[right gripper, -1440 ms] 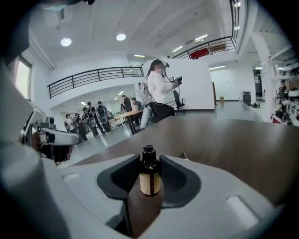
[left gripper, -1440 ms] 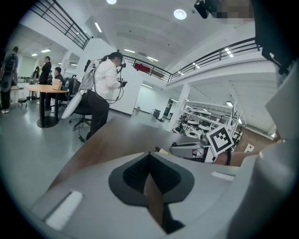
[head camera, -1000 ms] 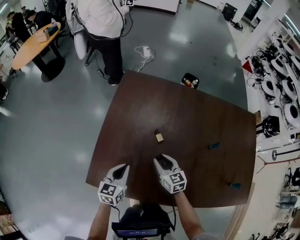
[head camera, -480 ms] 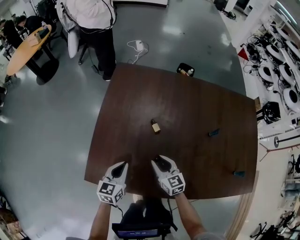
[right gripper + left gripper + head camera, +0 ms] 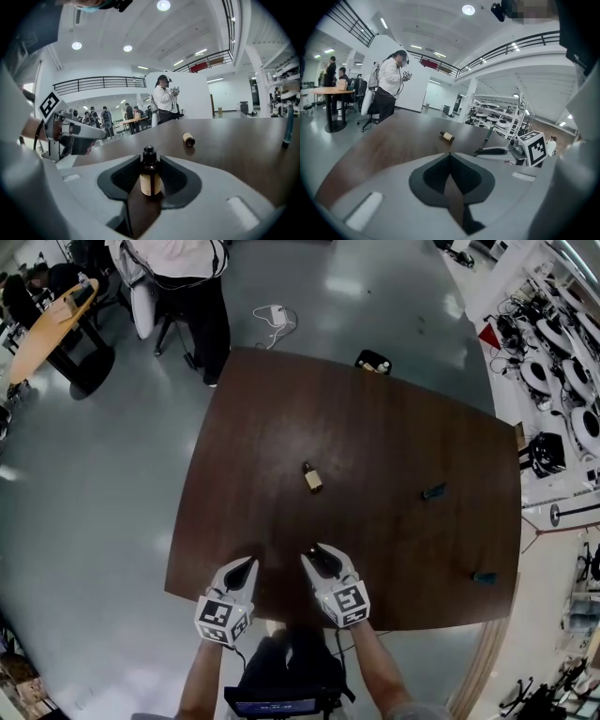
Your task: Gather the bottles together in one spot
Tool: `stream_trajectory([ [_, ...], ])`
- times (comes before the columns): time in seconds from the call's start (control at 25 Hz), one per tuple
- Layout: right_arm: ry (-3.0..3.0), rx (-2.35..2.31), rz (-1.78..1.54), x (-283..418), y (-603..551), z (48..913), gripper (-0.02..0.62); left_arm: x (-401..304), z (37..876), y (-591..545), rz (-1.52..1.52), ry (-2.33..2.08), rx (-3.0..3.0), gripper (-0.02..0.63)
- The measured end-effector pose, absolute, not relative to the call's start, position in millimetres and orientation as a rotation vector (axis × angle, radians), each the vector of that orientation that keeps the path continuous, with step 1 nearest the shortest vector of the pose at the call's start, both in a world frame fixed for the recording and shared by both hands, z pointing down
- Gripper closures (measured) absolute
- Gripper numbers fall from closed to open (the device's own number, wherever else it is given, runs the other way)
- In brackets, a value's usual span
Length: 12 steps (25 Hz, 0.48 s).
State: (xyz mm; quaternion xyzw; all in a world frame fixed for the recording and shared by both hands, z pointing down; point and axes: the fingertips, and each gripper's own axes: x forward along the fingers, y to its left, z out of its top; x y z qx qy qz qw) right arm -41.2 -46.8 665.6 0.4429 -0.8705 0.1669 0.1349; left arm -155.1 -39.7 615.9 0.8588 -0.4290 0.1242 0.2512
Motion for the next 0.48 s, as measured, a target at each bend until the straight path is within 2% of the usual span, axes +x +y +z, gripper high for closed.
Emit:
stream_trajectory([
  [0.48,-2.526,1.270,0.442,-38.4,-32.7,666.5,0.462,-152.9,615.4,-38.7,0.336,-1.172,2.332,0.604],
])
